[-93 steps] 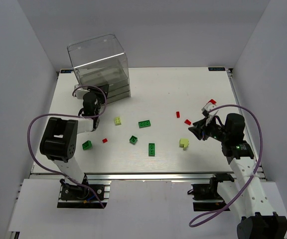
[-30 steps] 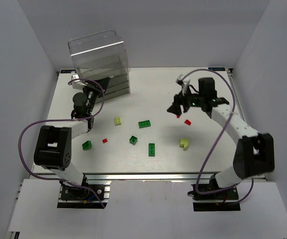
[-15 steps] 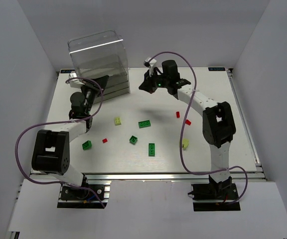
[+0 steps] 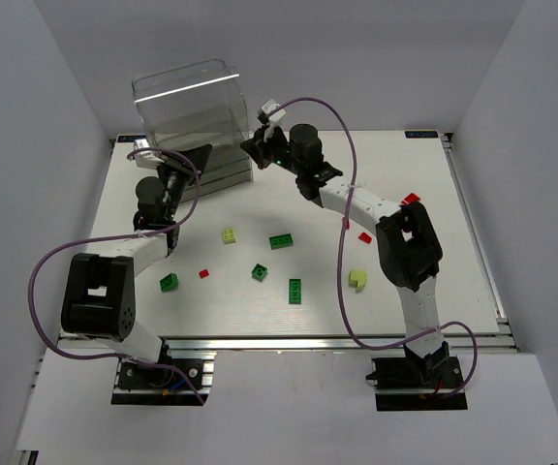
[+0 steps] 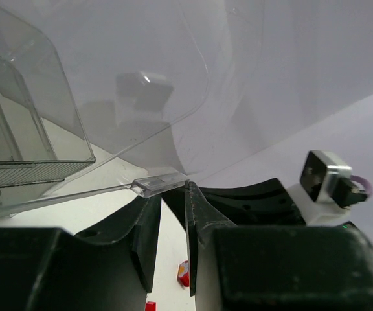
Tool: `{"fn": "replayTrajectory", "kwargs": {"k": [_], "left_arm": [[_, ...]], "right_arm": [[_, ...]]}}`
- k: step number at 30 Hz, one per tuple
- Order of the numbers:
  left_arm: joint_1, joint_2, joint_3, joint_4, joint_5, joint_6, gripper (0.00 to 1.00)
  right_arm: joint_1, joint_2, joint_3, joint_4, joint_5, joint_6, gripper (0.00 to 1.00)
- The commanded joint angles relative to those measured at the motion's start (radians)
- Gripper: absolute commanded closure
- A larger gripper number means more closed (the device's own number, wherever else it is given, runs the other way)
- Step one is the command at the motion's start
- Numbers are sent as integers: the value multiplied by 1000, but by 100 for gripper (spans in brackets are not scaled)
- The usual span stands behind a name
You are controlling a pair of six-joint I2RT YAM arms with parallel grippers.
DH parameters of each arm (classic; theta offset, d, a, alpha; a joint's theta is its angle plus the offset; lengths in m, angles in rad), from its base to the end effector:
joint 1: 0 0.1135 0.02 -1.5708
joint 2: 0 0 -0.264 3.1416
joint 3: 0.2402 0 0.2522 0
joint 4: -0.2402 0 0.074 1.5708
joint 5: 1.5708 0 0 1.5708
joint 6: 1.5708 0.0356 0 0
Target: Sort the legos into containers by color
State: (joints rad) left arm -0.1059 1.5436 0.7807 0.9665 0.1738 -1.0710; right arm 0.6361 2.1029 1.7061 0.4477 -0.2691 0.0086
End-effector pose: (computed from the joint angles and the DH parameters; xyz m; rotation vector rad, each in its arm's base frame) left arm 0.3356 -0.0419 0.2736 -0.5360 1.3578 -1.0942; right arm 0.4056 0.3113 0.3072 -0.6882 1.4058 0.7155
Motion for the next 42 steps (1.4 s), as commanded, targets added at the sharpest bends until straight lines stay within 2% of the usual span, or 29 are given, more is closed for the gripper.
{"fn": "replayTrajectory", "kwargs": {"k": [1, 11, 17, 18, 26, 30, 34, 35, 36, 38, 41, 42], "left_arm": [[12, -31, 49, 21, -16, 11, 68], [12, -33, 57, 1, -10, 13, 66], [12, -51, 31, -8, -10, 14, 59], [12, -56, 25, -11, -10, 20, 54], [12, -137, -61, -52, -8, 69, 43], [-11, -223, -106, -148, -22, 179, 40], [-11, -310, -184, -228, -52, 252, 51], [-11, -329, -192, -247, -65, 288, 62], [-11, -347, -195, -297, -79, 305, 67], [-11, -344, -178, -343, -124, 344, 75], [-11, -297, -138, -385, -212, 358, 80], [-11, -277, -123, -385, -221, 358, 84]], "right_arm": [[23, 14, 52, 137, 73, -4, 100], [36, 49, 104, 197, 182, -52, 100], [36, 49, 116, 213, 214, -62, 100], [33, 48, 119, 213, 222, -62, 100], [31, 55, 151, 232, 255, -65, 100], [31, 48, 158, 227, 258, -59, 100], [31, 40, 161, 221, 254, -53, 100], [31, 42, 164, 221, 254, -52, 100], [31, 42, 167, 218, 254, -53, 100], [33, 39, 168, 215, 254, -53, 100], [34, 34, 167, 210, 254, -50, 100], [33, 32, 167, 210, 255, -52, 100]]}}
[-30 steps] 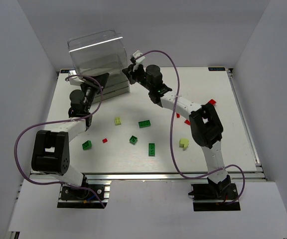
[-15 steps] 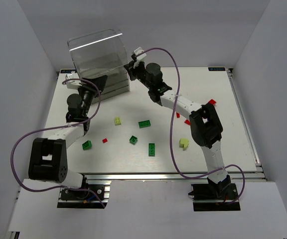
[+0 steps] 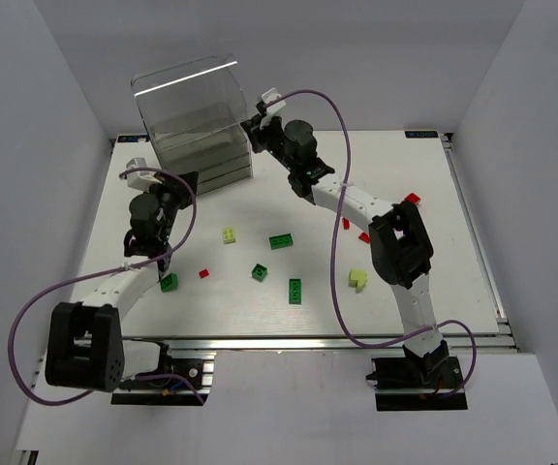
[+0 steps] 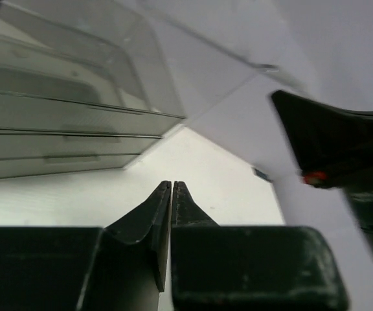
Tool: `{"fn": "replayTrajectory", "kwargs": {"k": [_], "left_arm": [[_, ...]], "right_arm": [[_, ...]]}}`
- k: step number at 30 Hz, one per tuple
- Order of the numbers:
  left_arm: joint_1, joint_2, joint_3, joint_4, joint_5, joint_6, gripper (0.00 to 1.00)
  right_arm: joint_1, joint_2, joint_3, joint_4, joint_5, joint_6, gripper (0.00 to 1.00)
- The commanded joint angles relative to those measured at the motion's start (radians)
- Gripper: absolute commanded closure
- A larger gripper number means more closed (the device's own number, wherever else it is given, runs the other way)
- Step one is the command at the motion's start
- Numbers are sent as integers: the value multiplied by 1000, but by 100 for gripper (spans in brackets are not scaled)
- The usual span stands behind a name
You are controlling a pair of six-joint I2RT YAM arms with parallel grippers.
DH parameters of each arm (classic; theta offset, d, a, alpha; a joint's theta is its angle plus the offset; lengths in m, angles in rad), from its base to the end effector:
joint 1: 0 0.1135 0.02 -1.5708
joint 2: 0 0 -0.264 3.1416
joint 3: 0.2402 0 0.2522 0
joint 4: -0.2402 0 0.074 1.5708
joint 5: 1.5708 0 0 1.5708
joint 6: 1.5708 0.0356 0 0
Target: Sort the legos into containers by color
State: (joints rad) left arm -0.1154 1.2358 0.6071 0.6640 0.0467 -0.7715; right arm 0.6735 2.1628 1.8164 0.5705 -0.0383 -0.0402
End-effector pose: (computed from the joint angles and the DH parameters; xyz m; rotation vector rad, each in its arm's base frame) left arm 0.2741 -0.0334 0.2712 -0.4735 1.5099 -0.7365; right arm 0.4095 0.3285 0.3302 -0.5087 1.2706 0.5590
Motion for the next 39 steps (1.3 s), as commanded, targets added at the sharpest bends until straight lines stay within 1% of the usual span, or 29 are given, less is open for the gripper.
{"fn": "replayTrajectory", "kwargs": {"k": [1, 2, 5, 7, 9, 11, 14, 21, 25, 30, 32, 39], "left_arm": [[8, 80, 65, -87, -103, 58, 85], [8, 102, 89, -83, -116, 52, 87], [17, 180, 85, 20, -126, -9, 88], [17, 227, 69, 148, -137, -34, 88], [17, 258, 71, 231, -151, -80, 88], [17, 298, 88, 262, -154, -110, 87], [17, 336, 94, 350, -177, -155, 86], [17, 392, 103, 558, -148, -239, 82], [17, 413, 152, 594, -136, -262, 80], [17, 404, 203, 542, -185, -253, 79], [17, 396, 213, 534, -203, -255, 79], [17, 398, 212, 586, -182, -291, 78]], "right_arm": [[-6, -29, 57, 86, 26, -3, 100], [-5, -32, 55, 86, 28, -4, 100], [-6, -37, 54, 81, 25, -1, 100], [-6, -40, 55, 78, 28, 2, 100], [-8, -43, 58, 71, 29, 13, 100], [-8, -47, 58, 66, 31, 16, 100], [-8, -52, 51, 65, 29, 17, 100], [-8, -58, 41, 63, 26, 20, 100], [-8, -63, 35, 60, 25, 20, 100], [-6, -69, 31, 57, 28, 20, 100], [-6, -72, 23, 57, 28, 22, 100], [-8, -80, 17, 51, 25, 20, 100]]}}
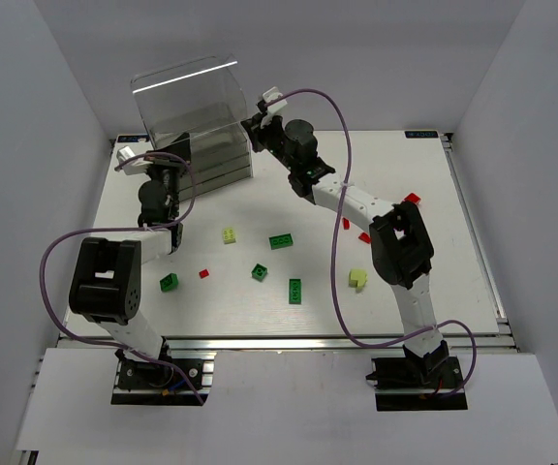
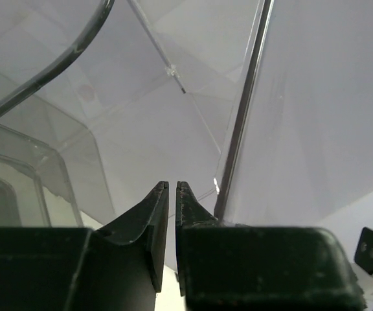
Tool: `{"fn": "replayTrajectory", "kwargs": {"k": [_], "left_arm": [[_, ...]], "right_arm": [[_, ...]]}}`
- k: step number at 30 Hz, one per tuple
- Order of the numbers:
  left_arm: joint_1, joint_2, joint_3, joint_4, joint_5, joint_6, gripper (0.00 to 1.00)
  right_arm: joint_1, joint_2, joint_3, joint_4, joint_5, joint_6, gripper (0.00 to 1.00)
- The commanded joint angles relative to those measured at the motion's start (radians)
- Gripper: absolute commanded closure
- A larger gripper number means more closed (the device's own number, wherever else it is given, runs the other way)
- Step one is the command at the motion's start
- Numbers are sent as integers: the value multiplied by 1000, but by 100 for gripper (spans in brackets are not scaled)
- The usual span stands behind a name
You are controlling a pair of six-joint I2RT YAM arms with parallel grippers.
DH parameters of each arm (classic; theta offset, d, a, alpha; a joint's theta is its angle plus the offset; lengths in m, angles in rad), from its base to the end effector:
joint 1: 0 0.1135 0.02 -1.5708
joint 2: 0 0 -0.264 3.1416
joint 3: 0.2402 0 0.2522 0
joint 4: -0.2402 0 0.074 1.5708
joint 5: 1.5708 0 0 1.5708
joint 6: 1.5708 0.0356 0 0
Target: Sort the legos into containers by color
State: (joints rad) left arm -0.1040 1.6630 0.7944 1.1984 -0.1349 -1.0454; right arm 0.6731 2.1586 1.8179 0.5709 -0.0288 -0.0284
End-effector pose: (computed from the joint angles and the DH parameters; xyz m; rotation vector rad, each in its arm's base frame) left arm 0.3503 -0.0318 0.2635 -0.6942 1.0952 -0.9087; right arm 0.4091 0.3275 0.3329 -0.4914 1.2709 0.5630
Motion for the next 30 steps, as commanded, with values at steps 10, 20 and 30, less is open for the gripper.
{"fn": "replayTrajectory", "kwargs": {"k": [10, 20, 30], "left_arm": [[6, -43, 107, 30, 66, -28, 78], [6, -63, 126, -8, 84, -30, 77], [17, -69, 131, -77, 188, -2, 77]], "right_arm": [[-20, -192, -163, 1, -117, -56, 70], [-84, -384, -344, -387, -635, -291, 24], [-102, -223, -264, -1192, -720, -1079, 11]]}}
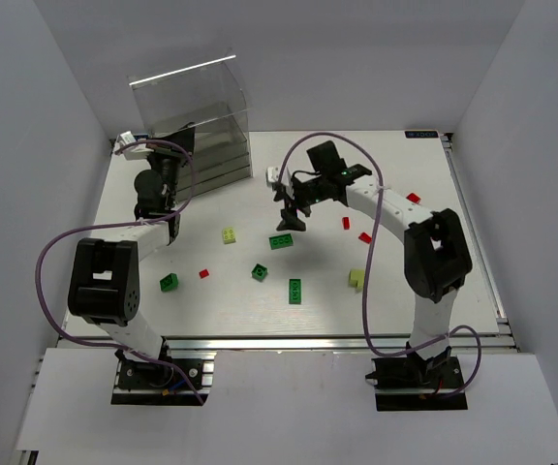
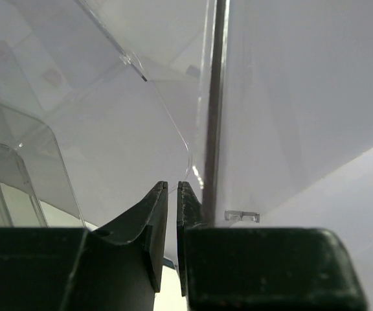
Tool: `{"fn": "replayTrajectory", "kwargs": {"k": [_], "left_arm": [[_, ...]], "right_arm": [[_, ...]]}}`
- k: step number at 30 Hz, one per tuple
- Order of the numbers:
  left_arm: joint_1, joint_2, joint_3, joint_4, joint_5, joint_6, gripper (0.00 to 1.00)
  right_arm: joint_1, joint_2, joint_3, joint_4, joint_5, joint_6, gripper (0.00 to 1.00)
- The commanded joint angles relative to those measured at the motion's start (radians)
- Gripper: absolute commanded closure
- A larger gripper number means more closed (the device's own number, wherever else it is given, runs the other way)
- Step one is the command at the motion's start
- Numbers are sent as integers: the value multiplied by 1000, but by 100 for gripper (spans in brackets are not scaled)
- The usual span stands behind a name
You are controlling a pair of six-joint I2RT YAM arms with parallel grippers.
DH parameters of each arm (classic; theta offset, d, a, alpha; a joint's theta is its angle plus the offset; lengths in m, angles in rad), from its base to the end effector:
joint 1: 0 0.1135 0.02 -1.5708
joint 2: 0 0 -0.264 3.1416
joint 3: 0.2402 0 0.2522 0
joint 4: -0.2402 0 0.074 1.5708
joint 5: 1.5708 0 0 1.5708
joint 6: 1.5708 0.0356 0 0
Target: Sort the legos into containers by color
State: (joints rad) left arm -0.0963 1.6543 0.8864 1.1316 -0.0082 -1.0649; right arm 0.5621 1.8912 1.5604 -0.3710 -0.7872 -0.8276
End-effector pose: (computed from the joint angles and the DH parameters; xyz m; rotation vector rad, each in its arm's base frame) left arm 0.3607 -0.0346 0.2886 -0.5977 1.1199 -1.0057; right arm 0.3504 0.2505 0.2773 -1.6466 1.3468 0.7315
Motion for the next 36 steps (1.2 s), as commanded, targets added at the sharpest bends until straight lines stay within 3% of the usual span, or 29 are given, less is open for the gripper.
{"fn": "replayTrajectory", "kwargs": {"k": [1, 15, 25, 28, 36], "left_arm": [[18, -63, 34, -4, 63, 17, 77], [27, -54, 57, -21, 93, 6, 77], [27, -48, 52, -19, 94, 3, 77], [27, -50, 62, -27, 99, 3, 77], [27, -54, 83, -44, 103, 3, 77]], "right_arm": [[9, 51, -17, -241, 58, -295, 11], [25, 181, 38, -279, 128, -357, 11], [58, 238, 13, -129, 235, -243, 15], [65, 253, 21, -112, 269, -229, 20], [61, 295, 64, -192, 282, -271, 52]]}}
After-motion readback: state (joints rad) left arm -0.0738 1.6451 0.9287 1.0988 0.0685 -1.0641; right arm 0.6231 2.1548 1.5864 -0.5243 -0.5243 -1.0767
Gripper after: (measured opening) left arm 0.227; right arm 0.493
